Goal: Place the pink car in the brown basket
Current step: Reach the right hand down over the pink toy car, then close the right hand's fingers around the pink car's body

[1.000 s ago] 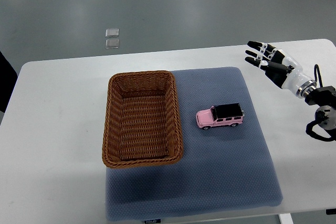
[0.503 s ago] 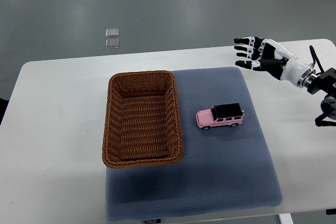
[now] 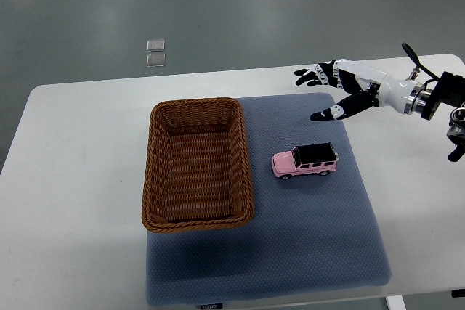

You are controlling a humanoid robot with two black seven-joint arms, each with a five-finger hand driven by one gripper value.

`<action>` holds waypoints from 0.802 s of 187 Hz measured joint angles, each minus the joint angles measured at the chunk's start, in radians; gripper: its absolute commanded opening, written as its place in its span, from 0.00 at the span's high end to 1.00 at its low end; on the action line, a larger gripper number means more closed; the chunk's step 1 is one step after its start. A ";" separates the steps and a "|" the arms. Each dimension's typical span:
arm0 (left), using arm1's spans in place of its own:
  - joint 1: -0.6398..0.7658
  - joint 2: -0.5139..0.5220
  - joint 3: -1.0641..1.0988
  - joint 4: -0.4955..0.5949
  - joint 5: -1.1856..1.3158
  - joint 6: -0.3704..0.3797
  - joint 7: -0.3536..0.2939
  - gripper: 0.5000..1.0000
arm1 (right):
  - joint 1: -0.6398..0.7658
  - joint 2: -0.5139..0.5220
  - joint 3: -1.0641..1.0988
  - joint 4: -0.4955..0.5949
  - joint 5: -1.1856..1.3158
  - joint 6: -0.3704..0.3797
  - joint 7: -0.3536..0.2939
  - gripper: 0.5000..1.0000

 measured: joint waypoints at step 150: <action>0.000 0.000 0.000 0.000 0.000 0.000 0.000 0.00 | 0.065 0.017 -0.332 0.054 -0.373 -0.313 0.099 0.19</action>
